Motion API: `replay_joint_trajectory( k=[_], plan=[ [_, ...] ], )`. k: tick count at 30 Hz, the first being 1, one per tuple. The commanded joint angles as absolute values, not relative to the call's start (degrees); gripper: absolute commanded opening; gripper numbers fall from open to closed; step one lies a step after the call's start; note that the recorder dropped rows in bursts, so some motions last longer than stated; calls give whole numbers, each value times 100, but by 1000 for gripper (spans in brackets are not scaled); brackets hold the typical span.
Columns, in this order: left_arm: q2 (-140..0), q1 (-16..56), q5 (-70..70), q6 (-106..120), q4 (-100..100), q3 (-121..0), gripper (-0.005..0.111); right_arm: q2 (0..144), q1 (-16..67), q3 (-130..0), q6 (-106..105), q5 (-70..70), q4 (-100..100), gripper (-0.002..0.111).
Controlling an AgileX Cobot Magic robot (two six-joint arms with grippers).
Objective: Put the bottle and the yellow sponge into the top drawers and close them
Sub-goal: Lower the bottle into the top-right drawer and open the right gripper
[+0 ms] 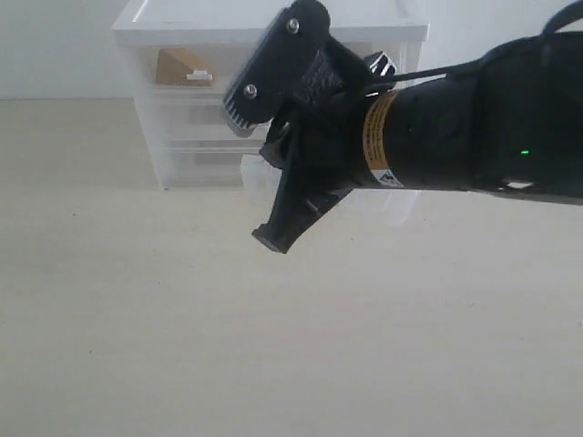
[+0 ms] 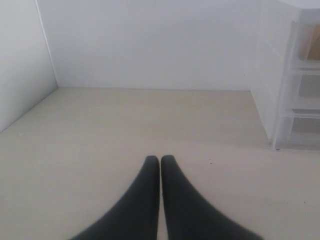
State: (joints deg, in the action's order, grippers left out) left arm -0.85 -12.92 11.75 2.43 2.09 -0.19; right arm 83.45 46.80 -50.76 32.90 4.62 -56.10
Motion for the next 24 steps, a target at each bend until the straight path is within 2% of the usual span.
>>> replay_joint_trajectory(
  k=[1,6,10,13,17,24],
  plan=[
    [-107,-1277,1154,191,249,0,4,8729,4186,-5142,3296,1172,-5622,0],
    [-107,-1277,1154,191,249,0,4,8283,3660,-5091,3610,1702,-5611,0],
    [-107,-1277,1154,191,249,0,4,8010,3646,-5091,3676,1737,-5551,0],
    [-107,-1277,1154,191,249,0,4,7987,3910,-5024,2830,1234,-4387,0],
    [-107,-1277,1154,191,249,0,4,8010,4702,-4978,2051,838,-3937,0],
    [-107,-1277,1154,191,249,0,4,8663,4679,-5016,2039,285,-3951,0]
  ],
)
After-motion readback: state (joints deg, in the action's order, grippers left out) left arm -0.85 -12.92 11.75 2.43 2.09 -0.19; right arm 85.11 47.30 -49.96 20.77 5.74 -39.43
